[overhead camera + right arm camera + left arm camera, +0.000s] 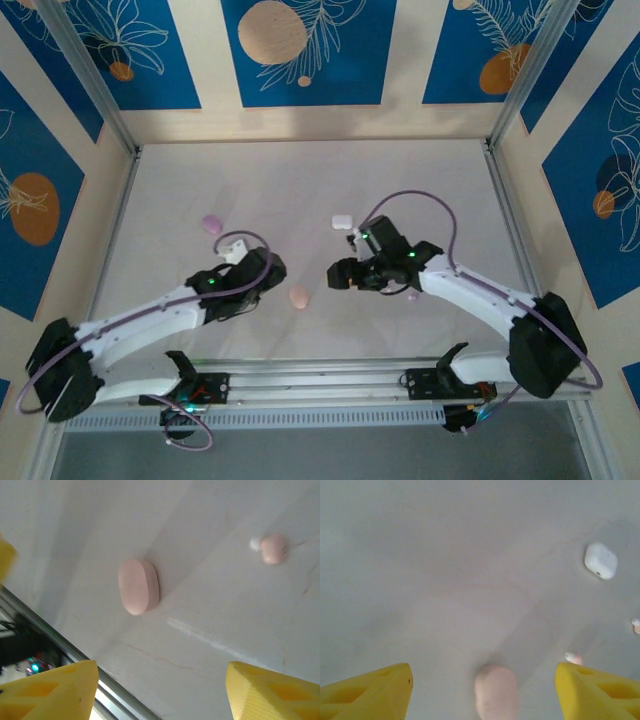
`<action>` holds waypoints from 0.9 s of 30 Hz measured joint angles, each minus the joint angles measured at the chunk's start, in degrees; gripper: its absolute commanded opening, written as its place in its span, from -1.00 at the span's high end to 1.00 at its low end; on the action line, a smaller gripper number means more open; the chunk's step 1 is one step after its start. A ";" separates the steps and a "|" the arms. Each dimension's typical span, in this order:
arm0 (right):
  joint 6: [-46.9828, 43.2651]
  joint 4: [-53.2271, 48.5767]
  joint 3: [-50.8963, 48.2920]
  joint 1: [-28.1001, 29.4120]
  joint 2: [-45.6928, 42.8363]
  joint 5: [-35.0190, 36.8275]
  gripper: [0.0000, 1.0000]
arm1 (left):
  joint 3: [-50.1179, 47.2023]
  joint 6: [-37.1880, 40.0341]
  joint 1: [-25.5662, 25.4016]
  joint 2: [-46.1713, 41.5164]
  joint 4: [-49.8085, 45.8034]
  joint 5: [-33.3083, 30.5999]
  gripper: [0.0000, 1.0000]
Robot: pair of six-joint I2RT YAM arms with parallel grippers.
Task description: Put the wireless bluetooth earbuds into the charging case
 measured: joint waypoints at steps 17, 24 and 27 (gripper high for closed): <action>-1.81 -3.02 15.61 7.48 26.10 -1.20 -0.33 | -6.08 9.44 4.44 -18.60 -7.43 -3.72 -0.51; -1.79 -4.35 19.63 10.12 30.84 -2.75 -0.29 | -6.08 10.40 4.50 -20.96 -9.14 -4.61 -0.51; -1.62 -5.01 20.98 11.63 31.61 -3.26 -0.27 | -6.08 10.40 4.55 -21.68 -9.42 -4.85 -0.52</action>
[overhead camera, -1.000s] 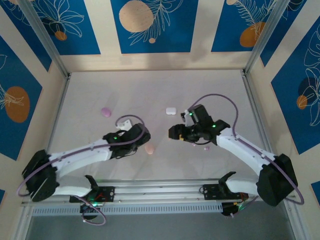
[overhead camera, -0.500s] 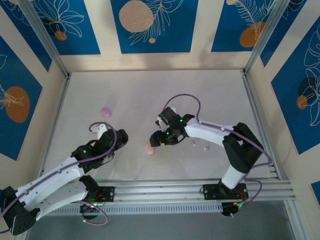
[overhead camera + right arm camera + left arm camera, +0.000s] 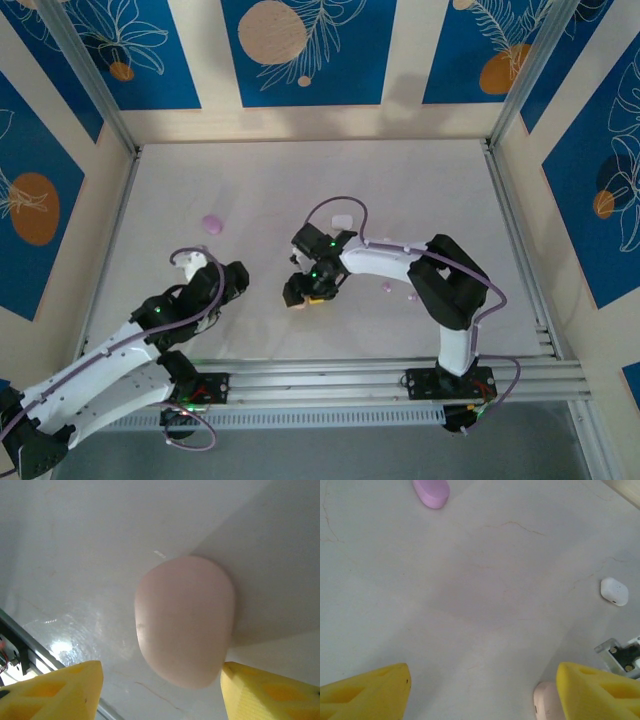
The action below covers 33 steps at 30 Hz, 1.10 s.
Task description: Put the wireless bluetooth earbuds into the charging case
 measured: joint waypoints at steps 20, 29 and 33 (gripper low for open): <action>0.31 -1.05 7.39 4.31 3.37 -2.10 -0.28 | 0.17 -0.02 0.00 -2.43 -4.00 -1.79 -0.53; -7.21 -1.44 10.80 -2.49 2.80 -0.96 -0.29 | 0.52 0.44 0.00 -6.97 -6.43 -3.74 -0.55; -11.30 -1.88 14.58 -3.41 7.45 -2.91 -0.29 | 0.55 0.96 0.00 -7.39 -6.93 -3.80 -0.55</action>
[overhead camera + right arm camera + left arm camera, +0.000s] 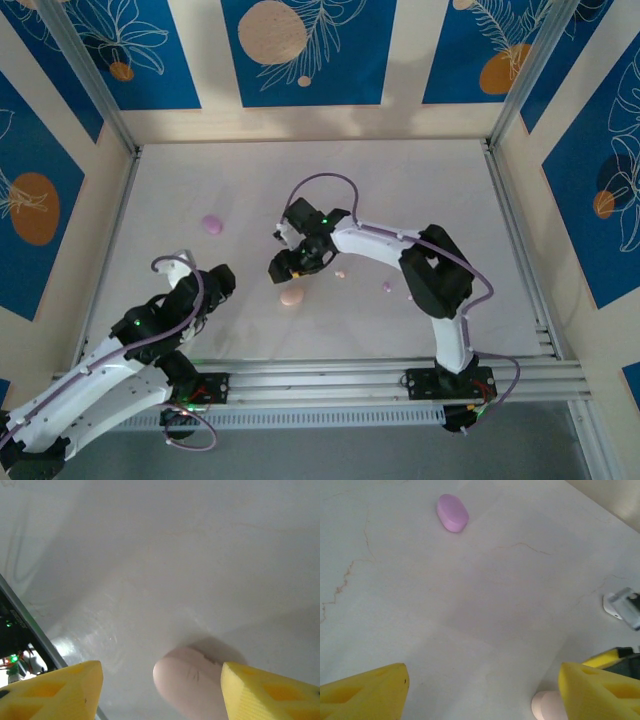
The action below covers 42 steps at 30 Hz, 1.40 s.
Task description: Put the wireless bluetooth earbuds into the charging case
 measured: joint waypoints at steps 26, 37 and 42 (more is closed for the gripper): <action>-9.22 -0.72 -7.30 5.88 -2.43 7.17 -0.47 | 0.00 0.11 0.00 1.53 0.31 0.11 -0.56; -15.78 -0.74 -7.82 10.12 -2.47 16.85 -0.40 | -0.02 0.11 0.00 0.70 0.22 0.09 -0.56; -17.75 -0.20 -8.66 10.91 -2.47 18.99 -0.30 | -0.02 0.11 0.00 0.70 0.22 0.09 -0.56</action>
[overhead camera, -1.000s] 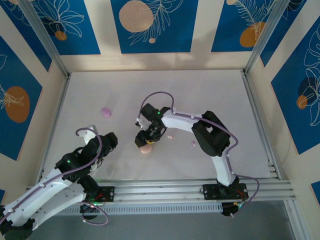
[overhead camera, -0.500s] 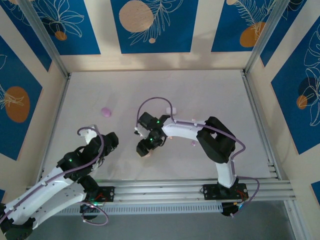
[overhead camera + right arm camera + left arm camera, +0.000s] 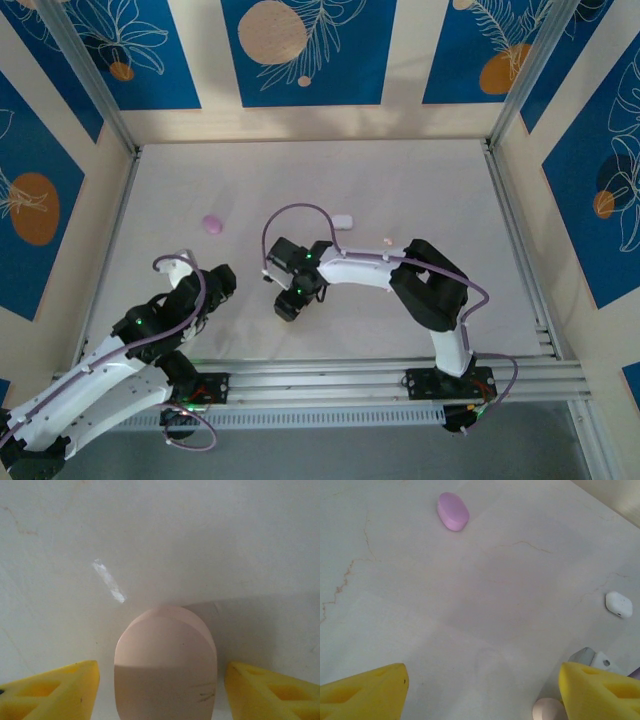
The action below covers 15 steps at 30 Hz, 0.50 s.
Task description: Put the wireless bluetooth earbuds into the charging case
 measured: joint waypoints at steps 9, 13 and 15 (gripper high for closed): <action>-2.58 1.81 -1.70 0.52 -0.96 2.10 0.16 | 0.00 0.00 0.00 -0.33 -0.02 -0.04 -0.56; -2.71 3.32 -5.35 0.63 -4.90 2.08 0.18 | 0.00 0.68 0.00 -0.33 0.07 0.00 -0.56; -2.69 4.42 -8.09 0.42 -8.90 2.08 0.17 | 0.00 1.97 0.00 -0.35 0.48 0.20 -0.55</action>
